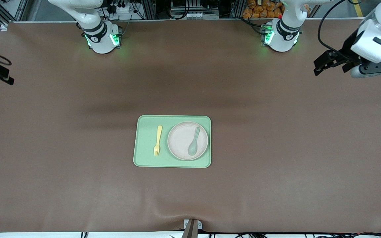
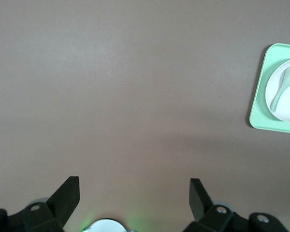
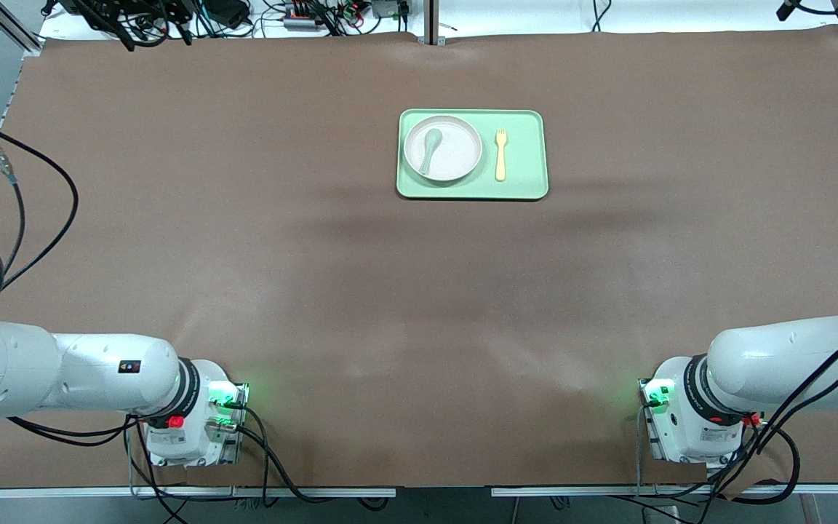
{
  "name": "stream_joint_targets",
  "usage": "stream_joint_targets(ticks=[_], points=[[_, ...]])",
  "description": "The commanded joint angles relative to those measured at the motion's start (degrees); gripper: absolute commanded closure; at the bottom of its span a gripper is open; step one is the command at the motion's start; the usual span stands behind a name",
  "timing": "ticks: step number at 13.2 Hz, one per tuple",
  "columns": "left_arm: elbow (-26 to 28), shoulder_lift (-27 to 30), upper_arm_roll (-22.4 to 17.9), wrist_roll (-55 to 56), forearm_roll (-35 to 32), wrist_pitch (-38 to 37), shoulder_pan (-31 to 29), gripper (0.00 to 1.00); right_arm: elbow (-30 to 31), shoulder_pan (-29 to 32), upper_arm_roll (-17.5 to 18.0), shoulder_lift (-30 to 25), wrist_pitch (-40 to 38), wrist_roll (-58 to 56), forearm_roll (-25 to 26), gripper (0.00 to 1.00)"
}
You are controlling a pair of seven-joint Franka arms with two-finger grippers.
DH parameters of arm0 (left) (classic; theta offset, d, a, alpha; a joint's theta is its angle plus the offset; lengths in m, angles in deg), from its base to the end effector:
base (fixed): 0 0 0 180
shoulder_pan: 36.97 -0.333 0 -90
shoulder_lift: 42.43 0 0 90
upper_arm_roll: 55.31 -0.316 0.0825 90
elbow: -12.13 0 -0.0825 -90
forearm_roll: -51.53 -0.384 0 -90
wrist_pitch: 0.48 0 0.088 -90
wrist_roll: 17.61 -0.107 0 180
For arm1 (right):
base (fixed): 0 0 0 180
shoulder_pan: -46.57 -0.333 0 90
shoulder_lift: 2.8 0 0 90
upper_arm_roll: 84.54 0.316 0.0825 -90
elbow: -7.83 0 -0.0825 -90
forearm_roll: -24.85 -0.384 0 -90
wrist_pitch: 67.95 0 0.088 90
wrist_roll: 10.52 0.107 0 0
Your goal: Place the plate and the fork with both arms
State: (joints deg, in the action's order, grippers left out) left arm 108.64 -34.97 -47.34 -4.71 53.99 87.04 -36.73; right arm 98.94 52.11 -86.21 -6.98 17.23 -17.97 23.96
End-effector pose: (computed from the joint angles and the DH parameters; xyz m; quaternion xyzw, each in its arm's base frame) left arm 0.5023 -0.0822 0.6359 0.9990 0.0410 -0.0160 0.0097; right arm 0.5190 -0.0645 0.6475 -0.9998 -0.0027 0.0140 0.0107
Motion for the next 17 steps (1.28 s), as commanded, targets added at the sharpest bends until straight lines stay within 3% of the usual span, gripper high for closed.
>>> stream_joint_targets(ticks=[1, 7, 17], points=[[0.3, 1.4, 0.5, -3.9, -2.1, -1.0, -1.0, 0.00, 5.9, 0.8, 1.4, -3.2, 4.6, 1.4, -0.1, 0.00], [0.1, 1.7, 1.1, -5.1, -4.9, -1.8, -0.9, 0.00, 4.6, -1.7, 1.5, -1.8, 6.2, 5.3, 0.2, 0.00], [-3.1, -0.2, 0.9, -5.0, -4.1, -1.9, -1.0, 0.00, 2.9, -1.8, 1.5, -0.8, 5.7, 5.2, 0.1, 0.00]])
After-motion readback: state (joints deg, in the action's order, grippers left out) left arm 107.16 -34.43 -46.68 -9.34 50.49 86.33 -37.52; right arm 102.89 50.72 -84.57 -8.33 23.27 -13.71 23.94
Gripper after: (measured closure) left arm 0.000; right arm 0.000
